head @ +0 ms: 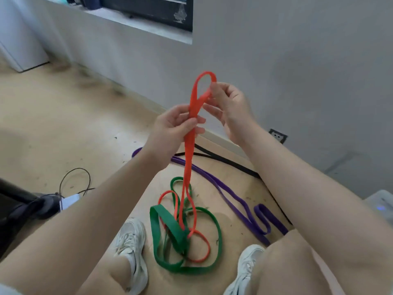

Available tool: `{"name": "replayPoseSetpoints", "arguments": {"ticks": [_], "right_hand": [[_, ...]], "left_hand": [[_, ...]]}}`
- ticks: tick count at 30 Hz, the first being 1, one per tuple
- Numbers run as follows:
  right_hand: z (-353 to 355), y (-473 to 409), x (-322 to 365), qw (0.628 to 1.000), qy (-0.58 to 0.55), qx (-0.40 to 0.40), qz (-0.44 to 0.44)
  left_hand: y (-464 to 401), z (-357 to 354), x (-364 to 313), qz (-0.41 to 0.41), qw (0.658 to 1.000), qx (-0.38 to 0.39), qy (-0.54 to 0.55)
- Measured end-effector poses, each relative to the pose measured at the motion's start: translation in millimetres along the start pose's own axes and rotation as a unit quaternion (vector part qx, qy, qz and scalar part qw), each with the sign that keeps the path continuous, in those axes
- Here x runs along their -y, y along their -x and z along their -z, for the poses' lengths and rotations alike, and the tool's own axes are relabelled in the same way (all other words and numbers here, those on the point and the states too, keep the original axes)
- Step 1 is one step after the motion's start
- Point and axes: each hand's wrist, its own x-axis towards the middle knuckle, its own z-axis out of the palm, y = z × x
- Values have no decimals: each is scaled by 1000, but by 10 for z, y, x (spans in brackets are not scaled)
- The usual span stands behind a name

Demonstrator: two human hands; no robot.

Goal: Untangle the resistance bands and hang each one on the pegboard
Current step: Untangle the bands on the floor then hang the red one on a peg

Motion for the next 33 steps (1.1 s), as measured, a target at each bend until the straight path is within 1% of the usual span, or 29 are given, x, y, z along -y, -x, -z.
{"name": "replayPoseSetpoints", "arguments": {"ticks": [1, 2, 3, 5, 6, 7, 9, 12, 15, 16, 18, 20, 21, 23, 24, 26, 27, 28, 30, 33], "right_hand": [[-14, 34, -2, 1000, 15, 12, -1], [-29, 79, -41, 998, 39, 46, -6], [-46, 146, -105, 992, 67, 101, -22], [-78, 323, -257, 969, 129, 202, -66], [-83, 401, -322, 957, 158, 229, -82], [-84, 464, -380, 949, 184, 239, -88], [-73, 549, -481, 946, 219, 225, -85], [-73, 589, -532, 950, 235, 191, -75], [-69, 582, -481, 961, 225, 152, -57], [-63, 570, -432, 966, 211, 139, -51], [-52, 533, -315, 976, 178, 119, -37], [-59, 483, -190, 982, 156, 109, -15], [-75, 445, -137, 981, 164, 107, -4], [-133, 365, -42, 972, 205, 115, 14], [-168, 325, -7, 964, 238, 121, 22], [-227, 252, 45, 941, 307, 135, 45], [-253, 226, 68, 934, 323, 140, 54], [-268, 206, 88, 932, 328, 143, 63], [-273, 180, 121, 933, 327, 129, 82], [-250, 154, 138, 961, 253, 66, 87]], "left_hand": [[-24, -15, -142, -8, 1000, -18, 21], [-49, -32, -295, -14, 998, -31, 49], [-85, -51, -426, -20, 996, -42, 70], [-147, -74, -655, -24, 994, -67, 86], [-172, -76, -750, -23, 992, -79, 93], [-195, -69, -823, -20, 990, -91, 105], [-226, -33, -914, -2, 984, -123, 130], [-256, 39, -918, 39, 969, -158, 188], [-288, 146, -772, 59, 935, -196, 289], [-293, 190, -690, 70, 928, -201, 307], [-256, 243, -478, 132, 932, -179, 285], [-164, 222, -219, 197, 941, -120, 248], [-97, 170, -112, 208, 946, -84, 235], [12, 27, 0, 200, 954, -34, 220], [51, -42, 2, 191, 955, -30, 223], [76, -125, -47, 168, 957, -62, 228], [65, -137, -84, 155, 960, -82, 219], [46, -135, -125, 144, 963, -94, 206], [4, -112, -207, 125, 972, -92, 178], [-6, -80, -223, 113, 988, -60, 89]]}}
